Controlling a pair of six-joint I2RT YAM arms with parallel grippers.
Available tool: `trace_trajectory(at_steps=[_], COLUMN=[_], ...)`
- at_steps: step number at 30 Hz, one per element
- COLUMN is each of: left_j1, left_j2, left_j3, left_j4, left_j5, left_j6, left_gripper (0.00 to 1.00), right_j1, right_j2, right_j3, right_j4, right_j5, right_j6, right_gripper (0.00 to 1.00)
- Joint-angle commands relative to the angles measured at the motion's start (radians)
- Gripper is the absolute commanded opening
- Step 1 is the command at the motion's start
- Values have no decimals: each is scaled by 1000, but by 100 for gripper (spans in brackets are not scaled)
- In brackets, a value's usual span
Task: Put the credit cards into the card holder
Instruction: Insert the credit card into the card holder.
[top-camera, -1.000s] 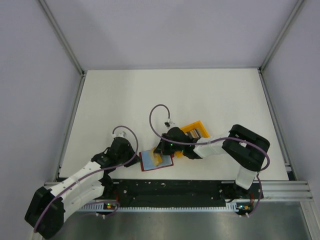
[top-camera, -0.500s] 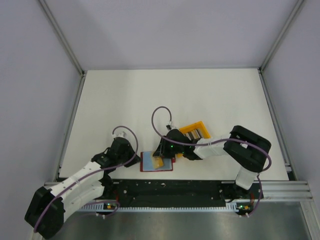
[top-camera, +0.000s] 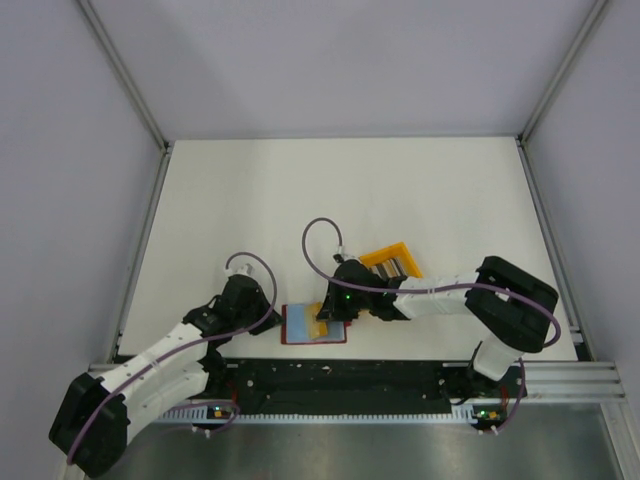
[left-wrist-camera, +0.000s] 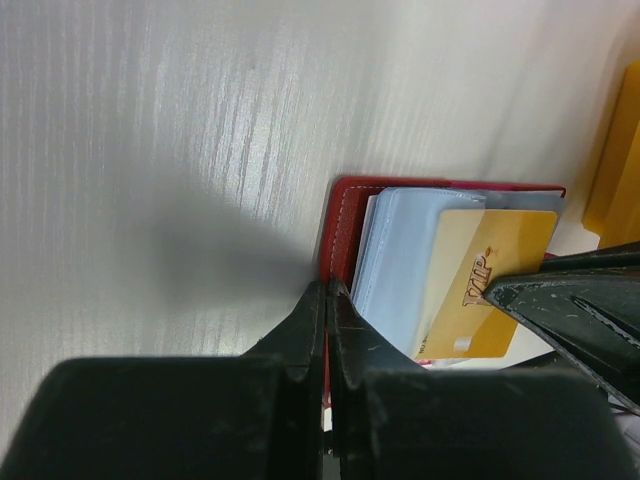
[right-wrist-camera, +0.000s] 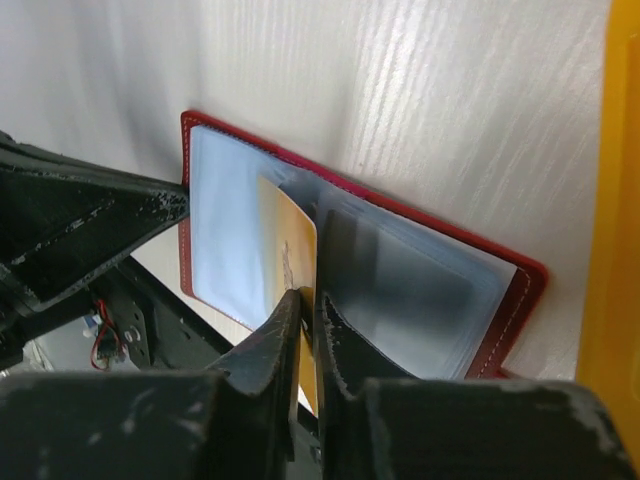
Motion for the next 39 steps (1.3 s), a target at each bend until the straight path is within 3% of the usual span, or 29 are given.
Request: trace_trajectory(at_steps=[1,12,24,36,39], left_j1=[1,-1,-1,0,-1], left_j2=[-5,-22,-34,-35,-35], left_j3=[-13,-29,-47,-60,-56], left_j4=[12,9,17,43,34], left_j5=[-12,-11,0,4,1], left_j6=[-1,-13,-34,-51,-51], left_gripper=[0,0,0,0,0], right_j1=[19,8,-4,49,53], right_j2=[14,-54,8,87,75], right_j3=[18,-76,-129,-28,22], right_j4=[-13,57,217,133,17], right_j5=[-42,70,30,-14,15], right_j6=[-26,56,171,139,79], right_gripper=[0,0,0,0,11])
